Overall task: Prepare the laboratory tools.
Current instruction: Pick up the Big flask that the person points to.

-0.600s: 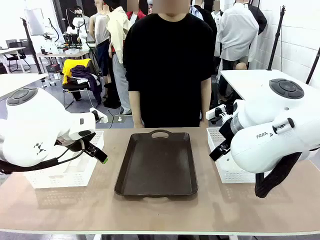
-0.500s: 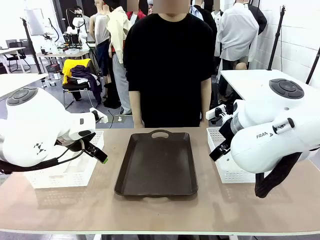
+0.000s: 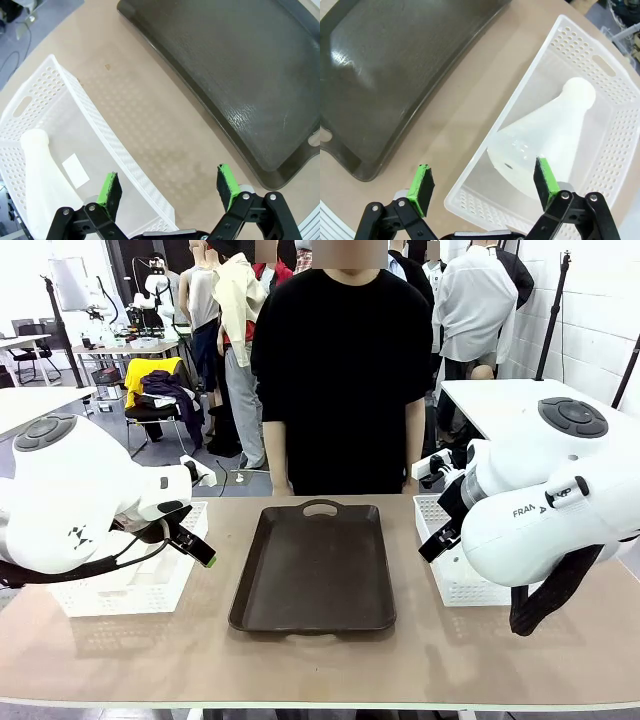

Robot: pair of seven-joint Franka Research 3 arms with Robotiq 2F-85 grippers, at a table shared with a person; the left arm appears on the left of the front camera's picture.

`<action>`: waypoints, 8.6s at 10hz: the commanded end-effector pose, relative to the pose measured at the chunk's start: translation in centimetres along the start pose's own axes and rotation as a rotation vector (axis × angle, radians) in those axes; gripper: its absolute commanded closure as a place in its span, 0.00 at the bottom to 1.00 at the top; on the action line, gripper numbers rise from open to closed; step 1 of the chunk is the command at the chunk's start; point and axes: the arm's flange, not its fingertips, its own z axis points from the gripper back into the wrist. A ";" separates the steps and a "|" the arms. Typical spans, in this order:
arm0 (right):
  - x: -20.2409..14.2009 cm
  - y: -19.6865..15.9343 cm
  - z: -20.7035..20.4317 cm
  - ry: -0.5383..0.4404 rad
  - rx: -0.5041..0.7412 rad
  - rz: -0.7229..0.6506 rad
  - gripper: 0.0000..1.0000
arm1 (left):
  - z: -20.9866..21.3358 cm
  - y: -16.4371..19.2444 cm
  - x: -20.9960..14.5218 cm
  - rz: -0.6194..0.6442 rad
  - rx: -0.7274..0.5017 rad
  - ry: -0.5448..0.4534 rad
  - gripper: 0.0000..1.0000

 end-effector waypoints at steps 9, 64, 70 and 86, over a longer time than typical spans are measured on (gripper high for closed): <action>0.0 0.0 0.0 0.000 0.000 -0.001 0.00 | 0.0 0.1 0.0 0.003 0.000 0.000 0.00; -7.0 -21.7 6.9 -0.068 1.045 -0.864 0.00 | 9.8 18.1 -7.9 1.147 -1.170 -0.116 0.00; -7.0 -21.7 6.9 -0.068 1.045 -0.864 0.00 | 9.5 18.1 -7.1 1.080 -1.195 -0.133 0.00; -7.0 -21.8 6.9 -0.065 1.037 -0.863 0.00 | 10.1 17.6 -7.0 1.122 -1.172 -0.075 0.00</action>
